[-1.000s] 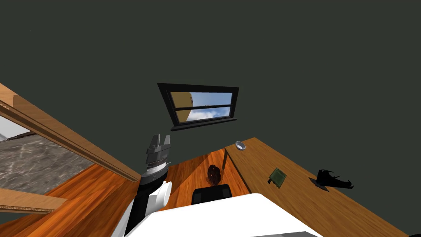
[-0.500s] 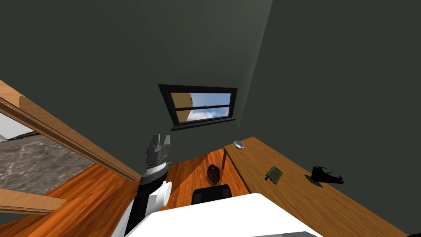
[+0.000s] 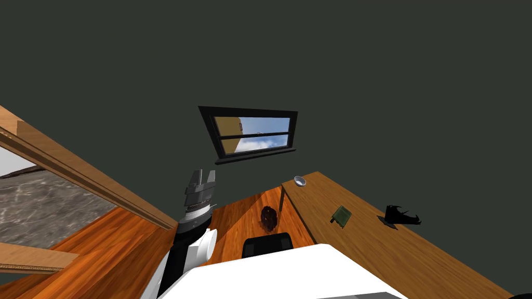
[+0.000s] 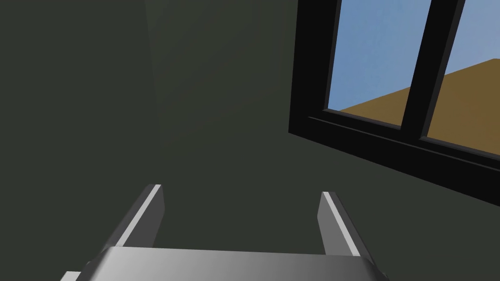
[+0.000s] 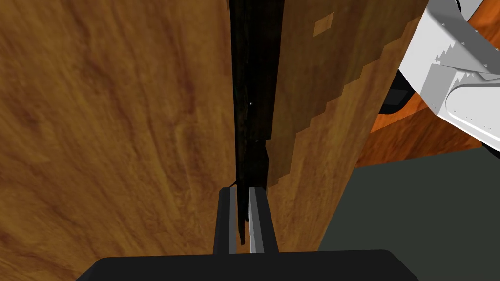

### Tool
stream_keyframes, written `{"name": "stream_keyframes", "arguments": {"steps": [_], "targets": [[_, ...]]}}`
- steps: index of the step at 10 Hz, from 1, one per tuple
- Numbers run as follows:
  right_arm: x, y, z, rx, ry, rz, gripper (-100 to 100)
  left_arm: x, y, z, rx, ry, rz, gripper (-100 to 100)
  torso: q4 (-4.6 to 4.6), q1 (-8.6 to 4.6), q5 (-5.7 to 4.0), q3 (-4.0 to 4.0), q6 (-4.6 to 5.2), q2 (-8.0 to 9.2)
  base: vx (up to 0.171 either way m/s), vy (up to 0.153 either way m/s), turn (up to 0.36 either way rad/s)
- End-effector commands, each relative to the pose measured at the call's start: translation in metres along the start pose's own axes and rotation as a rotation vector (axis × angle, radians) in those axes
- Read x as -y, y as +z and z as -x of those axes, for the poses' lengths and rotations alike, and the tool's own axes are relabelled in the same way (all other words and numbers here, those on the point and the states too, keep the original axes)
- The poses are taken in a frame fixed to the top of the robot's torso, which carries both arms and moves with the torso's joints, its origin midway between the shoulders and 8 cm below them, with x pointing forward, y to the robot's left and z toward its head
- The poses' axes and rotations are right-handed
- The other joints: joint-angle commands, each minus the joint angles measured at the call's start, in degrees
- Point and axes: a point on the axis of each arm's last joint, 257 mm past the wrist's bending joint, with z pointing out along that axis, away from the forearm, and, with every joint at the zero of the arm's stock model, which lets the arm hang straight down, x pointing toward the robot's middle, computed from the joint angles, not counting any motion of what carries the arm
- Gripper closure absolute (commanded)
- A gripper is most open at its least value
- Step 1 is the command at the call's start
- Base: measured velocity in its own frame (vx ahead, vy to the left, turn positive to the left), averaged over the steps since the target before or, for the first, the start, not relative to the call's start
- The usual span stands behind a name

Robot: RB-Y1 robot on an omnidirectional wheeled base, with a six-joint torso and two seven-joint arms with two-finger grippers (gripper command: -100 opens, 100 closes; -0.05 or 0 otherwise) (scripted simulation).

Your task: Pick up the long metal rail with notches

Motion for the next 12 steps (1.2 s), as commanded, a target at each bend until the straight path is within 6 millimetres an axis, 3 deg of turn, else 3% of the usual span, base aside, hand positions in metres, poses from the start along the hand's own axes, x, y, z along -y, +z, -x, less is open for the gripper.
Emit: {"name": "stream_keyframes", "arguments": {"steps": [1, 2, 3, 4, 5, 7, 8, 9, 10, 11, 12], "targets": [[0.003, 0.000, 0.008, -0.008, -0.010, -0.009, 100, 0.000, 0.000, 0.000, 0.000, 0.000, 0.000, 0, 0.00, 0.00, 0.00, 0.00, 0.00, 0.00, -0.030, -0.012, -0.041], [-0.003, 0.003, 0.014, 0.004, -0.009, 0.004, 100, 0.000, 0.000, 0.000, 0.000, 0.000, 0.000, 0, -0.01, -0.01, 0.02, 0.00, 0.01, 0.02, -0.036, -0.013, -0.028], [0.007, -0.001, 0.016, -0.013, -0.023, -0.022, 100, 0.000, 0.000, 0.000, 0.000, 0.000, 0.000, 0, 0.00, 0.00, 0.00, 0.01, 0.01, 0.03, -0.048, -0.017, -0.046], [-0.004, 0.004, 0.027, 0.006, -0.019, 0.002, 100, 0.000, 0.000, 0.000, 0.000, 0.000, 0.000, 0, 0.00, -0.02, 0.04, 0.03, 0.02, 0.08, -0.044, -0.016, -0.025], [0.005, 0.000, 0.030, -0.006, -0.032, -0.025, 100, 0.000, 0.000, 0.000, 0.000, 0.000, 0.000, 0, 0.02, 0.00, 0.00, 0.03, -0.01, 0.06, -0.042, -0.024, -0.033], [-0.005, 0.005, 0.040, 0.011, -0.031, -0.003, 100, 0.000, 0.000, 0.000, 0.000, 0.000, 0.000, 0, 0.00, -0.03, 0.01, 0.03, 0.01, 0.06, -0.030, -0.018, -0.014], [0.003, 0.001, 0.045, 0.001, -0.043, -0.029, 100, 0.000, 0.000, 0.000, 0.000, 0.000, 0.000, 0, 0.00, 0.01, 0.01, 0.00, -0.01, 0.00, -0.030, -0.014, -0.034], [-0.007, 0.005, 0.055, 0.020, -0.044, -0.009, 100, 0.000, 0.000, 0.000, 0.000, 0.000, 0.000, 0, -0.01, 0.00, 0.04, 0.00, 0.01, 0.02, -0.036, -0.017, -0.029], [0.001, 0.001, 0.062, 0.016, -0.060, -0.036, 100, 0.000, 0.000, 0.000, 0.000, 0.000, 0.000, 0, 0.01, 0.02, 0.03, 0.01, 0.00, 0.03, -0.047, -0.026, -0.042], [-0.009, 0.004, 0.070, 0.031, -0.058, -0.016, 100, 0.000, 0.000, 0.000, 0.000, 0.000, 0.000, 0, 0.01, -0.03, 0.04, 0.03, 0.01, 0.07, -0.041, -0.024, -0.027], [-0.006, 0.003, 0.066, 0.023, -0.059, -0.021, 100, 0.000, 0.000, 0.000, 0.000, 0.000, 0.000, 0, 0.02, 0.00, 0.01, 0.03, -0.02, 0.04, -0.013, -0.007, 0.005]]}}
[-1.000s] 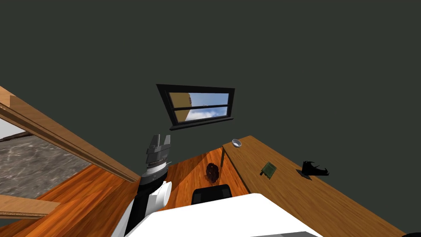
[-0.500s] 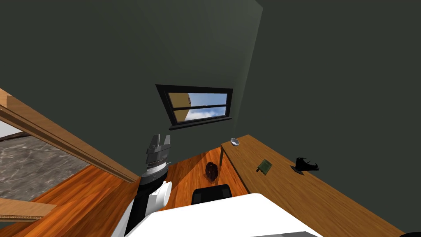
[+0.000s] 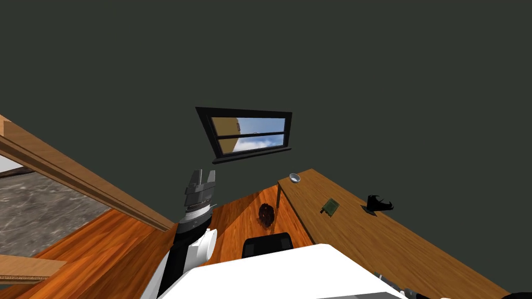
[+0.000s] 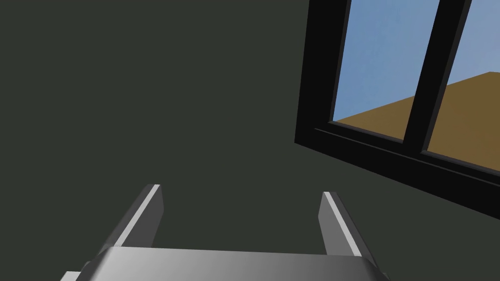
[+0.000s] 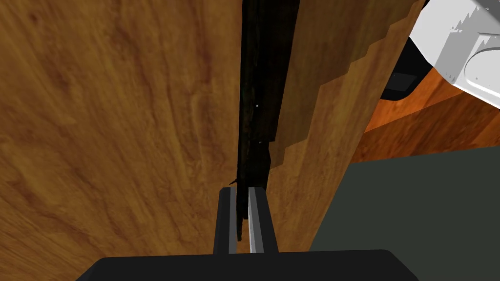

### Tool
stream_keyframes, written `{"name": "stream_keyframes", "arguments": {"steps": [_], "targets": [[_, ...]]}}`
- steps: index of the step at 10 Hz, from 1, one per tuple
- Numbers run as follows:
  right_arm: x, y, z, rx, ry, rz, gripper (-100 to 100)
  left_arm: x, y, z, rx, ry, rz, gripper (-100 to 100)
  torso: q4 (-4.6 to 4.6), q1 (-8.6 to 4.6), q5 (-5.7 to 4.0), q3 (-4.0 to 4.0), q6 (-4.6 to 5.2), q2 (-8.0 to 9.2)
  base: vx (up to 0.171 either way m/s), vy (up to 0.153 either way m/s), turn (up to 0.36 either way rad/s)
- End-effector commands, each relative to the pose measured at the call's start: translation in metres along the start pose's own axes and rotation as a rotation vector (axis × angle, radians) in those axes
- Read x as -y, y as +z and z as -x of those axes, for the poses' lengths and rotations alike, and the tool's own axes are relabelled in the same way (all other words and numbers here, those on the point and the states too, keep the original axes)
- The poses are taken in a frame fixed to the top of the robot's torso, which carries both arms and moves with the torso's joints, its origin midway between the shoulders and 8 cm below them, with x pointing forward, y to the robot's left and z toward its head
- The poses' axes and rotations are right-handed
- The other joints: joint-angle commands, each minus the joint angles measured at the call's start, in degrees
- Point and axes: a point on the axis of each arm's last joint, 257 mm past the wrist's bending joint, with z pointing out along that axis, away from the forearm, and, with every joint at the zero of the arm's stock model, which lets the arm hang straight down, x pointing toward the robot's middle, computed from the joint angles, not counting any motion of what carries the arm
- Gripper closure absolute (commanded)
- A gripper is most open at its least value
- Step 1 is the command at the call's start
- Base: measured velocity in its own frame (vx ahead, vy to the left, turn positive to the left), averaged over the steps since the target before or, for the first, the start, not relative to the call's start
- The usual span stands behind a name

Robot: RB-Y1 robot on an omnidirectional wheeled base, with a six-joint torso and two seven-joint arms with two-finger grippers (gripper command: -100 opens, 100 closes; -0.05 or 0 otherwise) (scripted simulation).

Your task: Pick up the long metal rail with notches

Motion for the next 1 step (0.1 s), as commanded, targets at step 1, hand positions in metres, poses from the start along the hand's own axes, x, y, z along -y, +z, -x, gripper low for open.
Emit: {"name": "stream_keyframes", "arguments": {"steps": [1], "targets": [[0.0000, 0.0000, 0.0000, 0.000, 0.000, 0.000, 0, 0.0000, 0.0000, 0.0000, 0.000, 0.000, 0.000, 0, 0.00, 0.00, 0.00, 0.00, 0.00, 0.00, 0.000, 0.000, 0.000]]}}
